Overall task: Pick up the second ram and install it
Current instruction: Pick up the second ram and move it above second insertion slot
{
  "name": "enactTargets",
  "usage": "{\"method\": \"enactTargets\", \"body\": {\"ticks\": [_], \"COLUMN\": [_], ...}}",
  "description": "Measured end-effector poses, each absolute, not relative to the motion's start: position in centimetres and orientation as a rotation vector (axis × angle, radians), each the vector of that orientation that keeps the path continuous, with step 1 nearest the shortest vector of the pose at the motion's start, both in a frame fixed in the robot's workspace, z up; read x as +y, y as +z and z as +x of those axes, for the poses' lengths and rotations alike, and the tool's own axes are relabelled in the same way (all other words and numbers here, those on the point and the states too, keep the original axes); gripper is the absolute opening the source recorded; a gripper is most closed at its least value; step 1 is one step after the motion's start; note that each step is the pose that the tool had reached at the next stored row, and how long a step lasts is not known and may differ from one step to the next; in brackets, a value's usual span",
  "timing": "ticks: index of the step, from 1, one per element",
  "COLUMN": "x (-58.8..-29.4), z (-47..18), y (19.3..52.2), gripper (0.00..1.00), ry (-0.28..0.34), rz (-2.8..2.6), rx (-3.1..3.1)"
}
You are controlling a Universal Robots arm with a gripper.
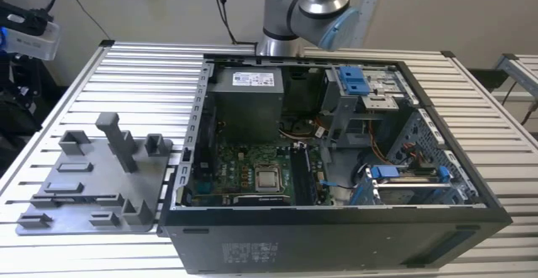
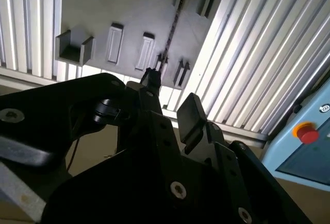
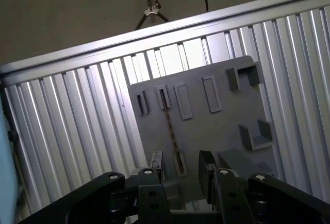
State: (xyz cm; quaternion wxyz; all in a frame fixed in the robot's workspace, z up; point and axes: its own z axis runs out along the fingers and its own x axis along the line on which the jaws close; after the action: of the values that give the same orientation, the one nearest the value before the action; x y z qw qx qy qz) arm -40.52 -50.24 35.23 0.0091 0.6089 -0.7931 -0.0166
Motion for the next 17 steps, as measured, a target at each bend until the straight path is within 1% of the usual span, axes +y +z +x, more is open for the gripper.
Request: {"method": "enactTargets", "body": {"ticks": [6,17], "x": [-50.2,-50.2], "z": [-40.5,-40.5], "y": [35.1,33.5], "gripper": [0.42,0.42], "ry": [-0.050,-0.051], "rz": [1.902,1.948], "rx": [-2.478,-2.442]}}
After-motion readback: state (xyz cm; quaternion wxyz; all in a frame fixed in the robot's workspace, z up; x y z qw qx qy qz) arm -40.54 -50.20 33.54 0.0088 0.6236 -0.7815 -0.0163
